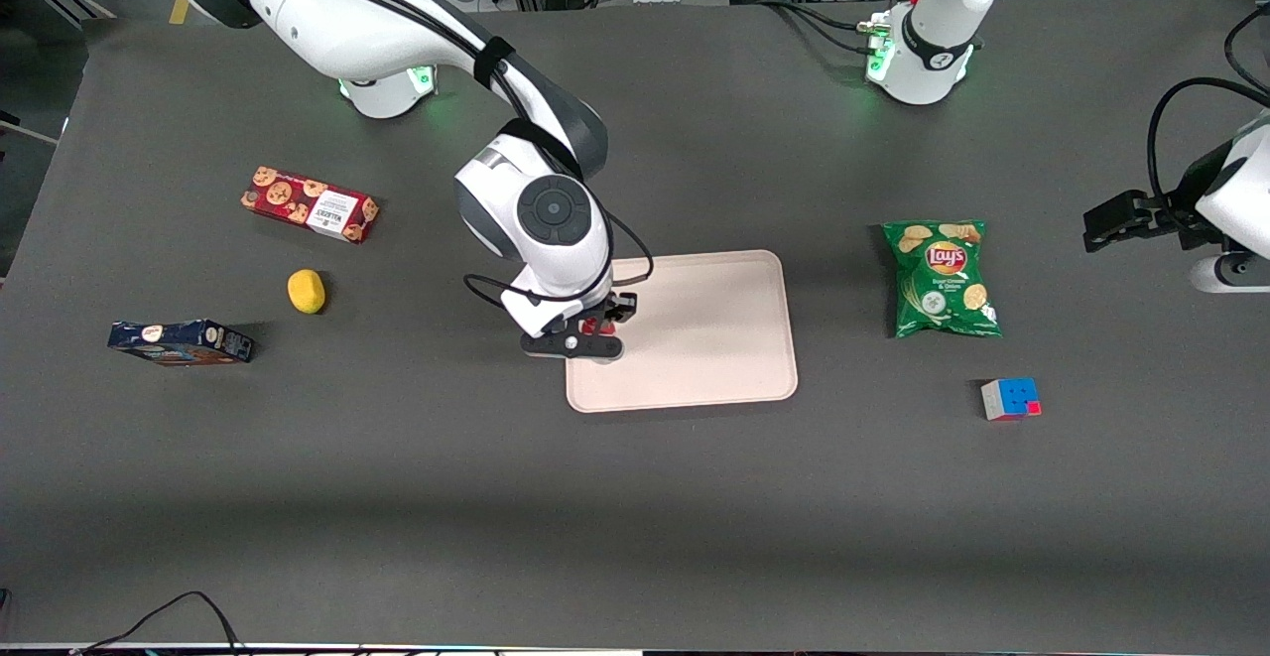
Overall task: Place coke bottle on tray
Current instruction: 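Lower the bottle onto the tray and open the right gripper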
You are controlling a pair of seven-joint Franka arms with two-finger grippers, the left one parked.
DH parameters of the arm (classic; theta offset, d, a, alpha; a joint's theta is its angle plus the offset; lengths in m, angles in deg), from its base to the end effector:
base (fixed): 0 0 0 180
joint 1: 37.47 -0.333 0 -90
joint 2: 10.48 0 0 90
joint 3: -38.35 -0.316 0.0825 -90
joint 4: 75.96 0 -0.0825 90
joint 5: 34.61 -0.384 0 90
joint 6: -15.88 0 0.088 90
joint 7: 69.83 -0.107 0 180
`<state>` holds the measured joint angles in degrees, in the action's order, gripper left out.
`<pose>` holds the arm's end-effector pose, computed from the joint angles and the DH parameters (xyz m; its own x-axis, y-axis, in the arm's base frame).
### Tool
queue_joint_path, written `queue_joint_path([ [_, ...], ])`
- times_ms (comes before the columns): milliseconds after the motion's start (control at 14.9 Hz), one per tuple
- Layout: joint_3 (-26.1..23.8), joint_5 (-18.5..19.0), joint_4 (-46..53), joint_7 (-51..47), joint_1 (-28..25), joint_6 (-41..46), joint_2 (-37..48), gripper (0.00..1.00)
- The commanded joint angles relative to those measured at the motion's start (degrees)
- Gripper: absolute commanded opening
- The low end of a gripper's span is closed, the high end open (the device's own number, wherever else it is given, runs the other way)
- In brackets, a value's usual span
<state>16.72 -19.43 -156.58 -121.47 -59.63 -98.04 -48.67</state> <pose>0.5629 0.4437 0.3269 0.9954 -0.0943 -0.0169 -0.0937 -0.9950 0.0337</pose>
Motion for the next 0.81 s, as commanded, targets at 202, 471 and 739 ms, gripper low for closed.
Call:
queue_joint_path([
  [202, -0.4, 1.5, -0.2, -2.1, 1.4, -0.6, 3.5, 1.00],
  [471, -0.4, 1.3, -5.5, 0.3, 7.5, -0.6, 15.1, 1.00],
  [739, 0.7, -7.1, -13.0, 17.7, 17.4, -0.6, 27.9, 1.00],
])
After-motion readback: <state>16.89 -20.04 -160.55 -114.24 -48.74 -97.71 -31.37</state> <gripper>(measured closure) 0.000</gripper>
